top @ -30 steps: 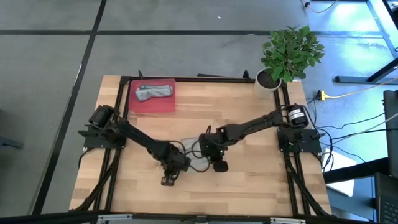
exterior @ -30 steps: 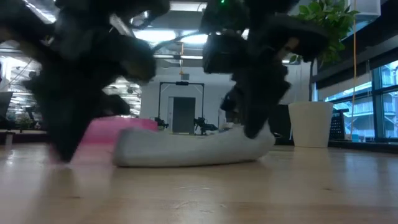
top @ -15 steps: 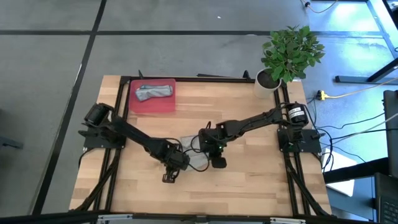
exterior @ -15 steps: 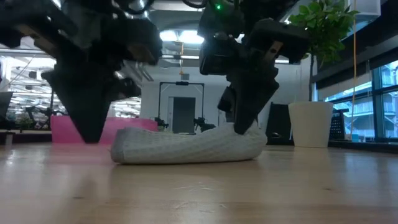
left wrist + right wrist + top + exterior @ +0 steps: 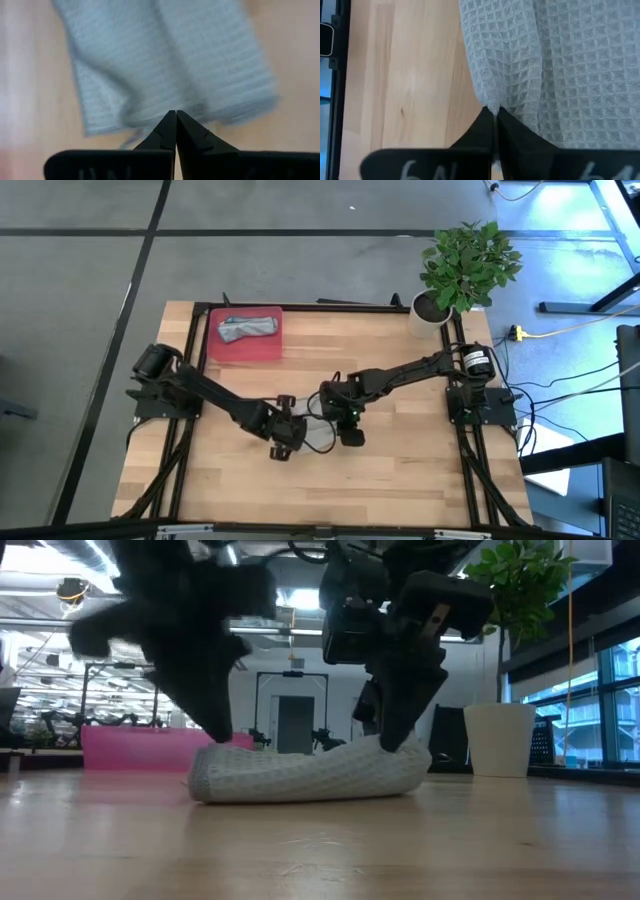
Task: Roll microfiber towels into tight, uniform cylinder then place into a basket
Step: Roll the gray towel
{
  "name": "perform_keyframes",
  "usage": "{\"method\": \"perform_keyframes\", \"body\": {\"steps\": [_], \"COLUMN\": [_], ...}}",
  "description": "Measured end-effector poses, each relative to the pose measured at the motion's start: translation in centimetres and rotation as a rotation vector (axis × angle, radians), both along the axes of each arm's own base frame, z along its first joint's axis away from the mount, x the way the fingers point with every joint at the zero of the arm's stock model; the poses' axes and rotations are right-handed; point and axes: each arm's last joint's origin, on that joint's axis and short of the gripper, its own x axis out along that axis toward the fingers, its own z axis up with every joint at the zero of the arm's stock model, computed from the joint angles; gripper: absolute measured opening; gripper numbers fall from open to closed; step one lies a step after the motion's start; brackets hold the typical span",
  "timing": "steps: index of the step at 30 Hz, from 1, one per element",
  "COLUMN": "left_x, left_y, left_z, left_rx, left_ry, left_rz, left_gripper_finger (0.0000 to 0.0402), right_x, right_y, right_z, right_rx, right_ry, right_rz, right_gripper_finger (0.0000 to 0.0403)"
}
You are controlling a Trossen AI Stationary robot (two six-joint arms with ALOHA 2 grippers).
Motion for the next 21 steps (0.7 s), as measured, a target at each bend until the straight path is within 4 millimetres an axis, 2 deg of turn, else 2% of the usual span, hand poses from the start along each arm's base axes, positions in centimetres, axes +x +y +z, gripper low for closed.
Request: {"method": "perform_keyframes", "body": {"steps": [9, 17, 21], "left_x": [1.7, 2.2, 2.2], "left_y": [1.1, 0.9, 0.9], "left_z": [-3.6, -4.8, -4.9], "left_rx": [0.038, 0.022, 0.026], "left_ry": [0.073, 0.096, 0.096], "left_rz": [-0.036, -0.066, -0.088], "left_gripper_finger": [0.0, 0.0, 0.0], "right_x": [-0.2, 0.3, 0.7], "right_y": [0.0, -0.2, -1.1], "right_z": [-0.1, 1.1, 1.7], "right_rx": [-0.002, -0.001, 0.007], "right_ry": [0.029, 0.01, 0.001], "right_rz": [0.0, 0.016, -0.024], "right_gripper_finger": [0.001, 0.001, 0.001]}}
